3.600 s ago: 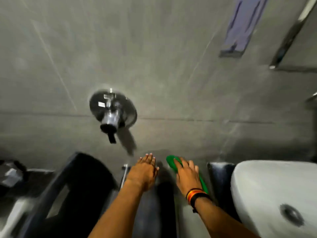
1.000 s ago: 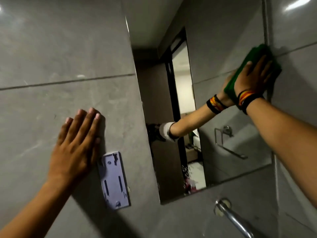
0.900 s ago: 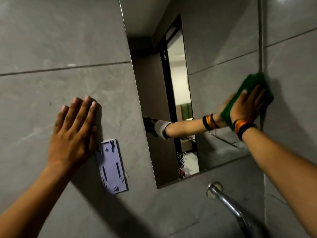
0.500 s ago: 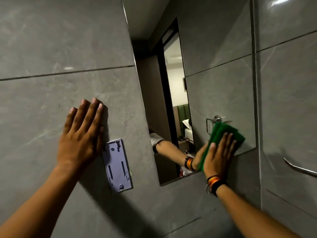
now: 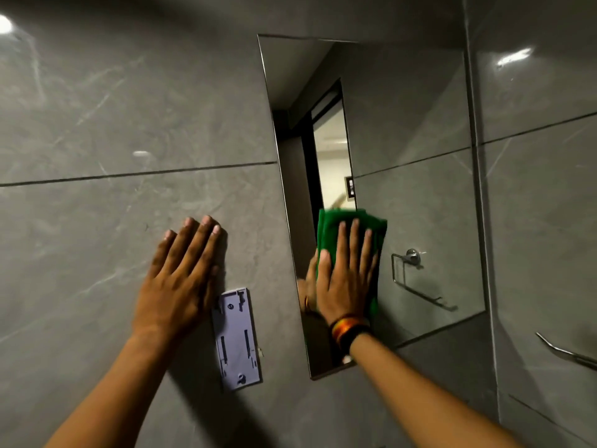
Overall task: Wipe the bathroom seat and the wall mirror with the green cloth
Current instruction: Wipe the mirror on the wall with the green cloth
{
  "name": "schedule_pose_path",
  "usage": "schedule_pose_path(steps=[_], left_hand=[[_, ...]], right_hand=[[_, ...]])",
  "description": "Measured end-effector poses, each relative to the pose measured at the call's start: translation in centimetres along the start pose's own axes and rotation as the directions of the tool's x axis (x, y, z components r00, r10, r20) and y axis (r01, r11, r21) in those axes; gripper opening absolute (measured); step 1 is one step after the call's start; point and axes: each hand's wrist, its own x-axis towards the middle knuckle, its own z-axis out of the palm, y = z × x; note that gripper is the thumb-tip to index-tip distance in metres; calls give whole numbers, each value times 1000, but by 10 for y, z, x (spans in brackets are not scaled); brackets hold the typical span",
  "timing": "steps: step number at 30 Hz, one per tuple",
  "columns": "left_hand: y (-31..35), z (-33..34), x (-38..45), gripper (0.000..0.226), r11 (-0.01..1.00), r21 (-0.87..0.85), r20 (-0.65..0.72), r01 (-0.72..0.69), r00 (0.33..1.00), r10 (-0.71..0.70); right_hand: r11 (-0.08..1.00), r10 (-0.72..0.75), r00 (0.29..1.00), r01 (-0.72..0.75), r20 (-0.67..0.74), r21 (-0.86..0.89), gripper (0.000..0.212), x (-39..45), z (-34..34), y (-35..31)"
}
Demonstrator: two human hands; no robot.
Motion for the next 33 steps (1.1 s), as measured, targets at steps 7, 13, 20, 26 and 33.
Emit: schedule_pose_path(steps=[7,13,20,26,33], left_hand=[[-4,5,-1,62,1000,6,-9,-14,1000,14],[-3,2,2,62,1000,15,14,-11,1000,11],[2,-26,3,74,1000,5,200,2,980,-3],[19,-73,-14,74,976,-180,298,124,952,-66],[23,-85,-116,64,962,-158,519,222,848,-110]], right_hand=[[956,-295,954,295,-54,-9,60,209,-32,-75],[888,-404,911,412,-79,204,57,181,-23,-127],[821,-499,860,431,106,374,75,87,-22,-159],[827,-392,903,260,178,499,76,29,-62,-156],[881,-150,901,-65,407,469,62,-116,-59,-118]])
